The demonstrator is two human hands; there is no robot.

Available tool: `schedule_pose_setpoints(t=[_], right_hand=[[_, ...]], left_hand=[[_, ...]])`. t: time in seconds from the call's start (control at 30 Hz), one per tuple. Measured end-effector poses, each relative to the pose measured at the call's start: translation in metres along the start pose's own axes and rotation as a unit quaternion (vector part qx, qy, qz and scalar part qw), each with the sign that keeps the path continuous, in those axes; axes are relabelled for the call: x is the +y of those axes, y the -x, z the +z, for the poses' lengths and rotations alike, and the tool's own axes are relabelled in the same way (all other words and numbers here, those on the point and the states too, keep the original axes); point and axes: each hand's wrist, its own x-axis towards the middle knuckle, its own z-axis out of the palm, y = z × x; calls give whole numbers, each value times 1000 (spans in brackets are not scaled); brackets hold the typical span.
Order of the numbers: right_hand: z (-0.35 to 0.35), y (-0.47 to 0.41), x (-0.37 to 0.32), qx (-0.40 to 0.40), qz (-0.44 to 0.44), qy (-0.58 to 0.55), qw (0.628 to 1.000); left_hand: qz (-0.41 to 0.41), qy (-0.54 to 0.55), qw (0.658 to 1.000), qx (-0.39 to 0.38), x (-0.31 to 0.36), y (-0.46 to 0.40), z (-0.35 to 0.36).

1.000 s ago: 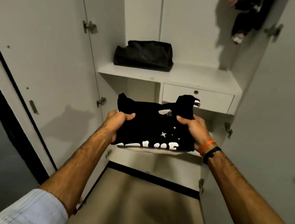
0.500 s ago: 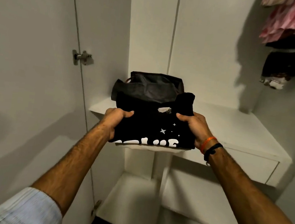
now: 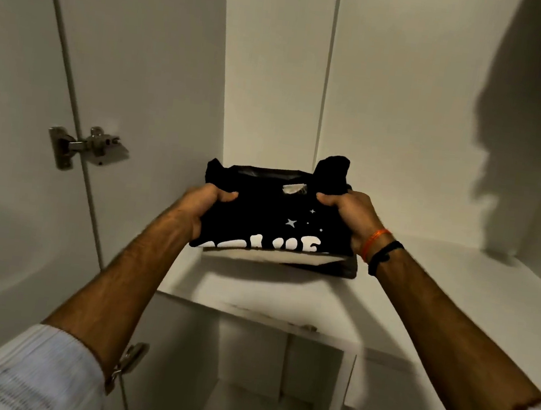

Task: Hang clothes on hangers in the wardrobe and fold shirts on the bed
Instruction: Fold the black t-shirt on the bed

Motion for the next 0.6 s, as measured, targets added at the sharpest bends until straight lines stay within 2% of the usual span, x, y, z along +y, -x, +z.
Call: schedule_pose_setpoints(t=[0.27,0.6], right_hand=[[19,-115,12,-15,23,12,1000],[31,-201,35,45,62,10,997]], left_hand=[[-2,1,1000,7,20,-95,5],[-42,-50,997,-50,34,-203,11]])
